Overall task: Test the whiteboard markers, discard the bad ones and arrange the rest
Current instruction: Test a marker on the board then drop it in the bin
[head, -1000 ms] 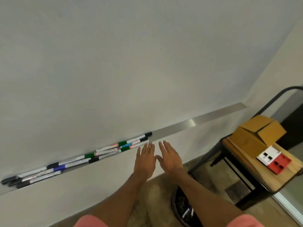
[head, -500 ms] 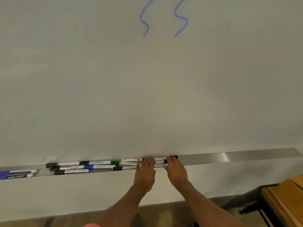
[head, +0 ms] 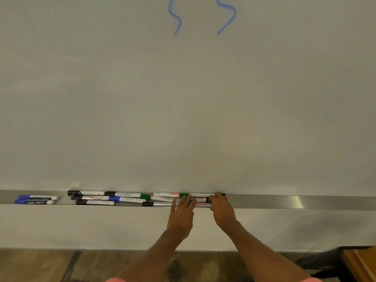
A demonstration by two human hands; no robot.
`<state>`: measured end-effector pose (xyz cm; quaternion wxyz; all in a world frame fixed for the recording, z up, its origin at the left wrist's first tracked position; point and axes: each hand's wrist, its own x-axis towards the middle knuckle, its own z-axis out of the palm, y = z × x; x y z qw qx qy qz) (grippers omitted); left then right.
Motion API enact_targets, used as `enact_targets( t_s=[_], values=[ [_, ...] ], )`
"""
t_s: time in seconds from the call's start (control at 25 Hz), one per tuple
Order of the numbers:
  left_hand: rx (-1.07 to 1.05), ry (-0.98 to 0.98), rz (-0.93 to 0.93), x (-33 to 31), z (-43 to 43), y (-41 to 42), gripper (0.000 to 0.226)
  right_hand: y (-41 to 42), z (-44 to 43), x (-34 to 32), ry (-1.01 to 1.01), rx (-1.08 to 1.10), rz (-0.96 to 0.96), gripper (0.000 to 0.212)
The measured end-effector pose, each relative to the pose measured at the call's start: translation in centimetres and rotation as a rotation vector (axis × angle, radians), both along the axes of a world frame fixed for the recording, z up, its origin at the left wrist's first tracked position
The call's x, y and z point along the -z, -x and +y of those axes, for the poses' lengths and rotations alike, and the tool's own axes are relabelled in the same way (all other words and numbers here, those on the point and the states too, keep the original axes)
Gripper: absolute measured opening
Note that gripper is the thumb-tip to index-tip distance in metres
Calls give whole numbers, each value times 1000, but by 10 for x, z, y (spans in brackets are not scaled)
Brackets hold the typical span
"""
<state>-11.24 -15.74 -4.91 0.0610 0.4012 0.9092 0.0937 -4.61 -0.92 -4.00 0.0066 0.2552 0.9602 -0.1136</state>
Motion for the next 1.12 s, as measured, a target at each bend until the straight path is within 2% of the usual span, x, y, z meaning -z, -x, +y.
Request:
enact_targets(
  t_s=[0.36,0.52,0.6,0.72,0.8,0.92,1.12],
  values=[
    [-46,-70,71,-7,0,7,55,-8,10,-14,50,-50,100,21],
    [-60,-183,72,-22,-2,20,36,-11,15,-28,115,-158,185,15],
    [-28,-104,49,-36,-5,27,30,-10,14,-42,64,-202,213,15],
    [39,-2,-54,-56,0,33,23,-2,8,-57,-106,-332,239,30],
    [79,22,-43,-69,6,35,24,6,-3,-69,-104,-405,236,31],
    [111,16,-13,-85,9,39,28,18,-16,-82,-76,-454,219,22],
    [162,-15,55,-98,-5,53,28,17,-18,-97,-107,-434,176,31]
  ],
)
